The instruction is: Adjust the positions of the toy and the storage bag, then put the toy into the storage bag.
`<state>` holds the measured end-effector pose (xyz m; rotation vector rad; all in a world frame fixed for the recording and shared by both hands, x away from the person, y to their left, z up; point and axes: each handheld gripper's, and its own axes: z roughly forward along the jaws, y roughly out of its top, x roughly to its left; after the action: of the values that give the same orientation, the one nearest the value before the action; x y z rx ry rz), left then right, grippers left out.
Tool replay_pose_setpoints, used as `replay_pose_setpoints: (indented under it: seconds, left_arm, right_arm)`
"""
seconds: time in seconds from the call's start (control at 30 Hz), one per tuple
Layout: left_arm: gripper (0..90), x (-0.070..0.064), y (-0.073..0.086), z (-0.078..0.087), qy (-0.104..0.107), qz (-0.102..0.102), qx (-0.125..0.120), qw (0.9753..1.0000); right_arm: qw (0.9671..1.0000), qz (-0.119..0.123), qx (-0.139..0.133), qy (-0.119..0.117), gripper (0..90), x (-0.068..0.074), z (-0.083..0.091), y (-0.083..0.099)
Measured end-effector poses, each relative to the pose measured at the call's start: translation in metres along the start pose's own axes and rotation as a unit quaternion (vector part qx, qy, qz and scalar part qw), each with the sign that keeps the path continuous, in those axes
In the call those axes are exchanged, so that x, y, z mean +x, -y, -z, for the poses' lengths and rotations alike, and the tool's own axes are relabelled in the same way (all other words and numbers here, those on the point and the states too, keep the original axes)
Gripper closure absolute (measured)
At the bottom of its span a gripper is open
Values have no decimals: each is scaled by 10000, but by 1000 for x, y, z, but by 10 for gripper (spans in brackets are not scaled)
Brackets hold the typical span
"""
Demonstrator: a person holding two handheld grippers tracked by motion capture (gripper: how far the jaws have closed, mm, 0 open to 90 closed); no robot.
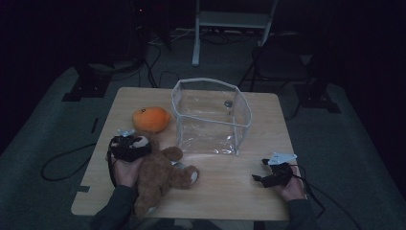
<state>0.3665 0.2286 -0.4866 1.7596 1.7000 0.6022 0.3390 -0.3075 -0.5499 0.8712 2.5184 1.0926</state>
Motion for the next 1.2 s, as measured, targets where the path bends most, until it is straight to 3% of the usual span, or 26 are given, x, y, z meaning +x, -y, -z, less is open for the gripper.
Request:
replay_pose_setpoints:
  seconds: [0.37,0.6,0.77,0.97,1.2]
  left_arm:
    - [90,3,-1,-2,186,50,118,9997]
    - [238,4,2,0,266,-10,63,9996]
    - [355,1,4,3,256,-165,-77,9995]
    - [426,2,8,10,370,-184,-270,9988]
    - [447,12,11,21,778,-94,-512,9956]
  right_arm:
    - [10000,3,0,-6,149,0,0,0]
    - [10000,9,2,-7,149,0,0,0]
    - [10000,9,0,-5,149,0,0,0]
    - [10000,7,2,-10,149,0,0,0]
    - [10000,11,-2,-5,149,0,0,0]
